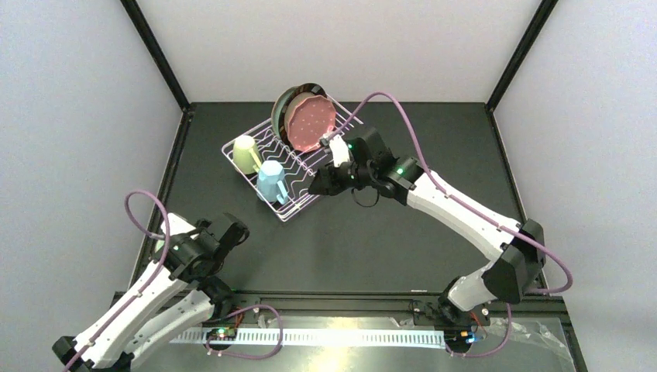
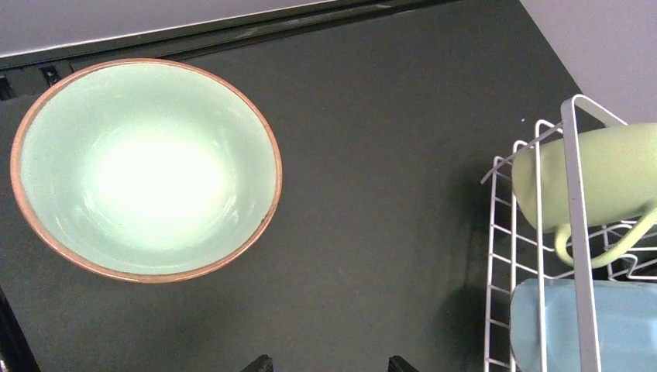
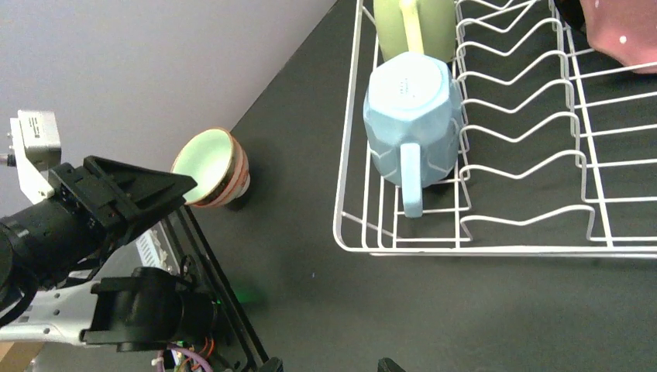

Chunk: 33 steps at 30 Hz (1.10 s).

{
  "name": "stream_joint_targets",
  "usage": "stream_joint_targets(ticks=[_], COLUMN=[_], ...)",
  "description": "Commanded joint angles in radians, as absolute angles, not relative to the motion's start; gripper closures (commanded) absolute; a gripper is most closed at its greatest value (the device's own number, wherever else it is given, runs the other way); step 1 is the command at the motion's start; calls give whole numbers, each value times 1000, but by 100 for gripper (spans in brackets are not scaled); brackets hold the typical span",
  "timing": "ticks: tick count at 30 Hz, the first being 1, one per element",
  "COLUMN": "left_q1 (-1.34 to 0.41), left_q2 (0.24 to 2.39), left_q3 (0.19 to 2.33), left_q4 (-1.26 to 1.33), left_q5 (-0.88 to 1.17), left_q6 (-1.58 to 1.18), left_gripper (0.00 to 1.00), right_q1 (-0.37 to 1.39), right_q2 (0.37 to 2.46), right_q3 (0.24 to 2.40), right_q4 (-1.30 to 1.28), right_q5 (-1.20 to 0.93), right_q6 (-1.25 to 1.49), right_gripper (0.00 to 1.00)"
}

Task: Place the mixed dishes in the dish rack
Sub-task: Grab the bowl from the bowl.

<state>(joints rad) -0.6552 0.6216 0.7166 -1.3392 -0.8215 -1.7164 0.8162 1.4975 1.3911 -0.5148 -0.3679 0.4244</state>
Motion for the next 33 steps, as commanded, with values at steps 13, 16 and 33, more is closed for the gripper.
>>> stream_joint_targets(ticks=[13,16,33], left_q1=[-327,-164,152], left_q2=[1084,1081,881], left_q3=[1156,1126,794], left_q4=[-914,-895,-979], left_q5=[-610,-466,-162], left_q6=[-871,-792,-779], left_gripper=[16,16,12], right_q1=[795,790,766], right_q2=[1425,1415,1388], right_q3=[1330,1330,1307], right_q4=[-510,-517,-528], right_q5=[-380,-380,-391], right_q6=[399,393,365], right_gripper=[30,30,30])
